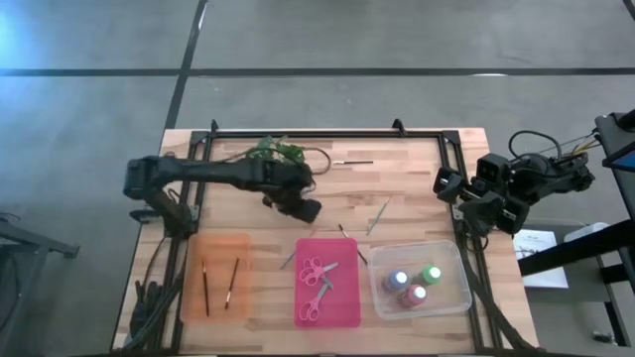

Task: Pick & Place Paint Supplies
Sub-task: Put the blue paintbrush into the orange bin

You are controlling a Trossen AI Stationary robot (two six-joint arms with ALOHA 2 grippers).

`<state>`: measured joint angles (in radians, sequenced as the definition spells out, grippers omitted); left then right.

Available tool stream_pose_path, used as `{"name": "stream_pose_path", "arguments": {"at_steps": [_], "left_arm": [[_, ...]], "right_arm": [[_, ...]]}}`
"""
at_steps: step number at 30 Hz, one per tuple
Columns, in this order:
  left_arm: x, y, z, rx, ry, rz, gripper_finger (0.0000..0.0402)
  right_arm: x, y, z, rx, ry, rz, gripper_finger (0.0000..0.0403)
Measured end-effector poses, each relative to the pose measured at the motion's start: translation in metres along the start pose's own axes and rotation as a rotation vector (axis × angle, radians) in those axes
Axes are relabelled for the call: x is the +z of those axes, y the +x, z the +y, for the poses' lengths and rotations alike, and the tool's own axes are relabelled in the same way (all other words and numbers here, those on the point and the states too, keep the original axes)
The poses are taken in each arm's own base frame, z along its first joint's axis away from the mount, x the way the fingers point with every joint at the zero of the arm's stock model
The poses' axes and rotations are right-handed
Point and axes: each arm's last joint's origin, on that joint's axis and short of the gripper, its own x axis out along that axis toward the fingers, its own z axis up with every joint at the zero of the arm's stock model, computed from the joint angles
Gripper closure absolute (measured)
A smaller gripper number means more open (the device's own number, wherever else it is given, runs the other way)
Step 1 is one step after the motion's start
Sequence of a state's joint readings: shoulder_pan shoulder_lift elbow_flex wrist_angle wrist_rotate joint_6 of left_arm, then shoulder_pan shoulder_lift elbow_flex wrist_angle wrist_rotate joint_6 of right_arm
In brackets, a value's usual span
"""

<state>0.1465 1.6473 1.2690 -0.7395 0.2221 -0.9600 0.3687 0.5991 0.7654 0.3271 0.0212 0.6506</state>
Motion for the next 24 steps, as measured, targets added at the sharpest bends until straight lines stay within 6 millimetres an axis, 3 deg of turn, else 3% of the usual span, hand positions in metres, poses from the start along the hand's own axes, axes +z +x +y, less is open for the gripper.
{"name": "stream_pose_path", "arguments": {"at_steps": [7, 14, 24], "left_arm": [[0.014, 0.048, -0.01, 0.086, -0.021, 0.089, 0.0298], [0.021, 0.088, -0.008, 0.159, -0.063, 0.187, 0.0298], [0.017, 0.108, 0.0, 0.214, -0.094, 0.242, 0.0298]], "right_arm": [[0.002, -0.001, 0.0, -0.023, 0.018, -0.03, 0.0184], [0.003, -0.001, 0.0, -0.038, 0.05, -0.05, 0.0184], [0.003, -0.001, 0.0, -0.031, 0.04, -0.054, 0.0184]]}}
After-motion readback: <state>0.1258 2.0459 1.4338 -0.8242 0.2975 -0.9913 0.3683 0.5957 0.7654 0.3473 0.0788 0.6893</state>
